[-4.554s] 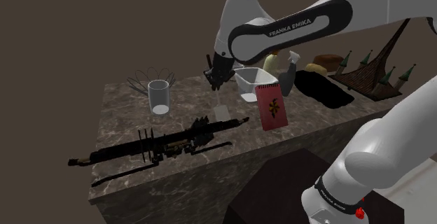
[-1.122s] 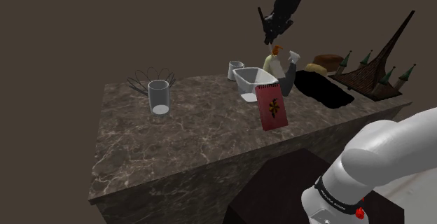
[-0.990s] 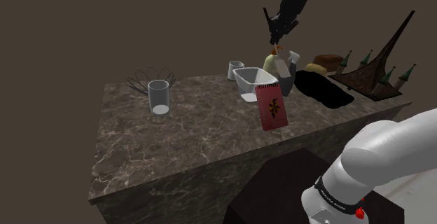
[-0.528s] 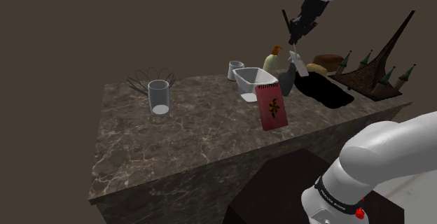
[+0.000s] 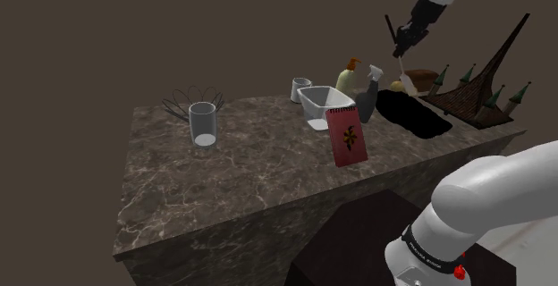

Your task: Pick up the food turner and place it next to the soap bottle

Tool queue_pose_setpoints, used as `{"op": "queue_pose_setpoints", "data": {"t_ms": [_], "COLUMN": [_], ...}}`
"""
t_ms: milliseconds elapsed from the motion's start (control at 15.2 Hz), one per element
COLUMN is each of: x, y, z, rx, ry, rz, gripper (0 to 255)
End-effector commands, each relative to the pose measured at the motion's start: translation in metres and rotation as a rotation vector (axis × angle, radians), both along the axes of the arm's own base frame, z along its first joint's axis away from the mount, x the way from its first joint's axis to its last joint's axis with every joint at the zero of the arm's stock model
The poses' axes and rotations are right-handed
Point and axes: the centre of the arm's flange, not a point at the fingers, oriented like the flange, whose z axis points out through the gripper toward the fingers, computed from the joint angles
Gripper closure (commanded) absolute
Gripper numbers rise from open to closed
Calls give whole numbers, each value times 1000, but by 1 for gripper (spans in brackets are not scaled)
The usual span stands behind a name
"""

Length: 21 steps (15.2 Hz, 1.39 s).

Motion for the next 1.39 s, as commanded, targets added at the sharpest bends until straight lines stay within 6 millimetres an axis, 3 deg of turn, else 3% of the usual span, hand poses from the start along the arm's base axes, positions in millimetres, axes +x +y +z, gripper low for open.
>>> {"op": "queue_pose_setpoints", "data": {"t_ms": [0,264,1320], "x": [-11,-38,-38], "y": [-26,-80,-80], "z": [0,0,-85], "rx": [-1,-1,-1], "ry": [0,0,0], "rz": [1,1,1], "gripper": [255,255,255]}}
